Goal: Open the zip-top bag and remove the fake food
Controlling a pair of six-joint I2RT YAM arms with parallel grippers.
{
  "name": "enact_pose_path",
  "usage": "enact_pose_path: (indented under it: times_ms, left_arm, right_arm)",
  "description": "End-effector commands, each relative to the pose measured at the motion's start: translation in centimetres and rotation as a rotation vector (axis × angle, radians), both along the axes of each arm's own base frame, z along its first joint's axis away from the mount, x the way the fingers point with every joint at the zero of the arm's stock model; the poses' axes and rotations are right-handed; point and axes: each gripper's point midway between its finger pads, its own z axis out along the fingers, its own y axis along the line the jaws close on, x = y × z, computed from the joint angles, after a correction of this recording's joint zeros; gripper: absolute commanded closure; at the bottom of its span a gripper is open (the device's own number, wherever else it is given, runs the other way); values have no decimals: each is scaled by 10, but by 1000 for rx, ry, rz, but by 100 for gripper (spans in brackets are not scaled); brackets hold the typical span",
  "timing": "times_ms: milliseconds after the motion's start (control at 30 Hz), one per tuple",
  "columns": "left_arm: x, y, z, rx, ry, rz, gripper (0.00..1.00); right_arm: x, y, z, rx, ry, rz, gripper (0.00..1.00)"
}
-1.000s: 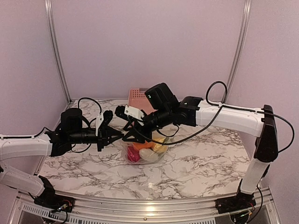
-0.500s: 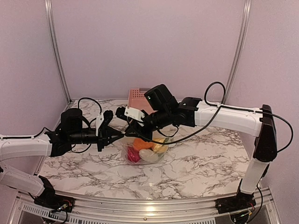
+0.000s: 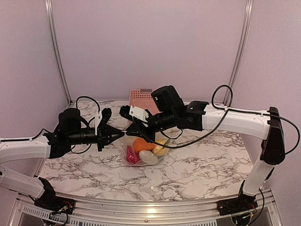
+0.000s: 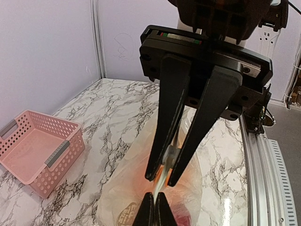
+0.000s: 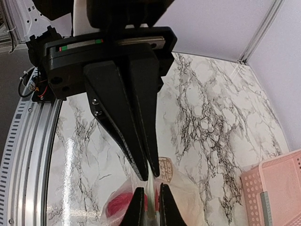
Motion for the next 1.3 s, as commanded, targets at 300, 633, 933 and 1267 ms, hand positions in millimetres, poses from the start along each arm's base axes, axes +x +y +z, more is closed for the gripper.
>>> enact_pose_path:
  times_ms: [300,633,933,1267]
  left_arm:
    - [42,40,5,-28,1,219,100]
    - [58,60,6,-44,4,298,100]
    - [71,74,6,-47,4,358,100]
    - [68,70,6,-58,1,308,100]
  right_arm:
    - [14,-72,-27,-117,86,-152,94]
    - [8,-112,-44,-150,130,-242,93]
    - [7,-144,-58,-184,147,-346,92]
    - [9,-165,-63,-193,154,-424,89]
